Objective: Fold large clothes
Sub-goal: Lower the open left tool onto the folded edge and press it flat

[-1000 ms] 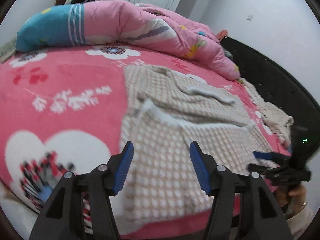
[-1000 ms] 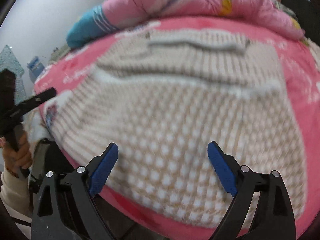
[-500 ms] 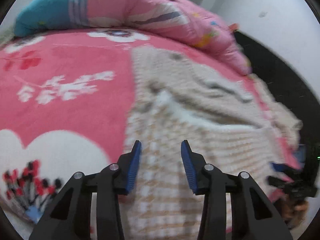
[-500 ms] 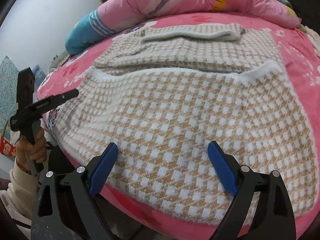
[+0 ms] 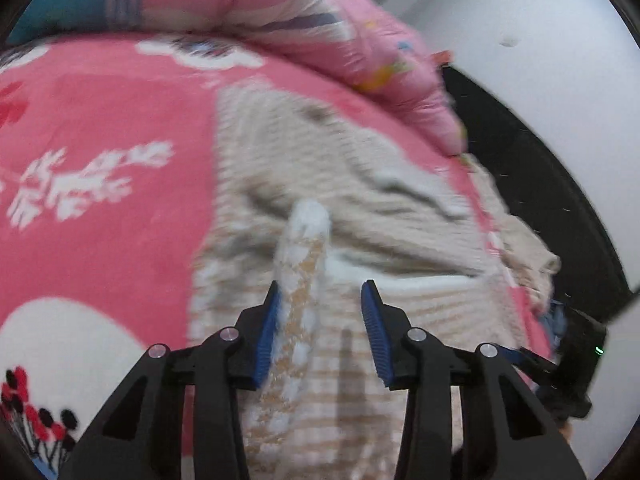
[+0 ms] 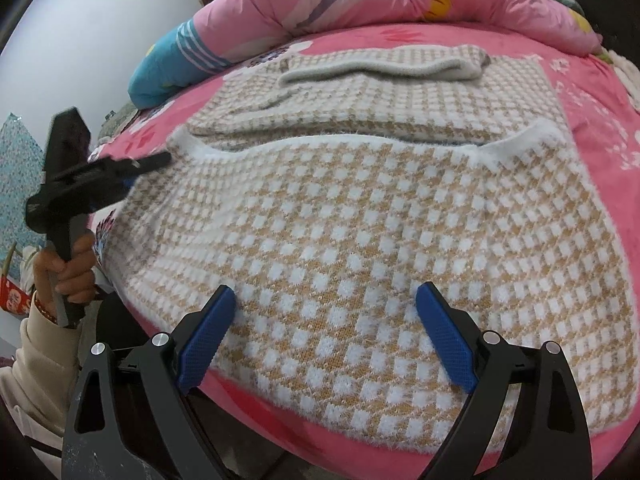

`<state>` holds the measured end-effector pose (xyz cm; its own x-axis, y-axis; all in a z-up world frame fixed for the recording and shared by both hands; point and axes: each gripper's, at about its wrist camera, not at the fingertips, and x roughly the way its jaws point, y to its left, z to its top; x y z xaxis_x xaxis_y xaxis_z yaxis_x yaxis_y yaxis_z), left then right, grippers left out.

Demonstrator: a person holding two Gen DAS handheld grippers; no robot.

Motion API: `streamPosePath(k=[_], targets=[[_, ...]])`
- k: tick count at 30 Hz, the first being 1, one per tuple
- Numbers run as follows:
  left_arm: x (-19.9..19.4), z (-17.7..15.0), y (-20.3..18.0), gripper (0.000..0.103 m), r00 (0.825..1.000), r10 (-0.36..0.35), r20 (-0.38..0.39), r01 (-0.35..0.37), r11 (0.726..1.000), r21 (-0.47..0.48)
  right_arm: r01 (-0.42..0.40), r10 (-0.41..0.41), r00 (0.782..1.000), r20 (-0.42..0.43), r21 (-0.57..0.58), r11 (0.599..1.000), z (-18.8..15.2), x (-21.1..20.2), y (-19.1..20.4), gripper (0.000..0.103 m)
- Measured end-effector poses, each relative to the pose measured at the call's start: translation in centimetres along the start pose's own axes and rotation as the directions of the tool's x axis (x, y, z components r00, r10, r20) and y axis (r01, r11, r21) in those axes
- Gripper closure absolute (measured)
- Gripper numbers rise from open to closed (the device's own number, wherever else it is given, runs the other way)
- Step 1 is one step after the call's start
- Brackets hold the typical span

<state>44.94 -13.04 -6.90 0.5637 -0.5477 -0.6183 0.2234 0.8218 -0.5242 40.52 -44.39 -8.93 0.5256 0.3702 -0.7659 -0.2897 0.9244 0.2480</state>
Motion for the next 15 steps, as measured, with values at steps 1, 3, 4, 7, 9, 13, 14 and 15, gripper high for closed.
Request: streamPosePath(k=[1, 3, 4, 7, 9, 13, 14, 15], targets=[[0.0, -0.1, -0.5, 0.065, 1.000, 0.022, 0.000, -0.022, 0.999, 0.030, 0.001, -0.001, 1.000, 0.000, 0.000, 1.000, 0.0, 0.1, 0.0, 0.015], [1.1, -0.2, -0.7, 0.065, 0.990, 0.137, -0.043, -0.135, 0.989, 0.058, 0.001, -0.001, 1.000, 0.000, 0.000, 1.000, 0.0, 0.1, 0.0, 0.015], [1.7, -0.2, -0.4, 0.065, 0.981, 0.183, -0.067, -0.179, 0.982, 0.059, 0.001, -0.001, 1.000, 0.000, 0.000, 1.000, 0.0, 0.1, 0.0, 0.014], [2.4, -0.4, -0.1, 0.065, 0.972, 0.219, -0.081, -0.215, 0.975, 0.061, 0.002, -0.002, 1.000, -0.001, -0.001, 1.000, 0.1, 0.1, -0.1, 0.014], [2.3, -0.5, -1.0, 0.065, 0.970, 0.234, -0.066, -0.226, 0.969, 0.100, 0.001, -0.001, 1.000, -0.002, -0.002, 1.000, 0.1, 0.1, -0.1, 0.014], [2.4, -1.4, -2.2, 0.065, 0.959, 0.276, -0.060, -0.264, 0.952, 0.153, 0.002, -0.002, 1.000, -0.005, -0.003, 1.000, 0.1, 0.2, -0.1, 0.014], [2.9, -1.5, -2.1, 0.064, 0.949, 0.307, -0.069, -0.293, 0.943, 0.159, 0.002, -0.002, 1.000, -0.003, -0.002, 1.000, 0.1, 0.2, 0.0, 0.014], [3.0, -1.6, -2.1, 0.064, 0.946, 0.316, -0.068, -0.303, 0.940, 0.154, 0.004, -0.004, 1.000, -0.002, -0.002, 1.000, 0.1, 0.1, 0.0, 0.014]])
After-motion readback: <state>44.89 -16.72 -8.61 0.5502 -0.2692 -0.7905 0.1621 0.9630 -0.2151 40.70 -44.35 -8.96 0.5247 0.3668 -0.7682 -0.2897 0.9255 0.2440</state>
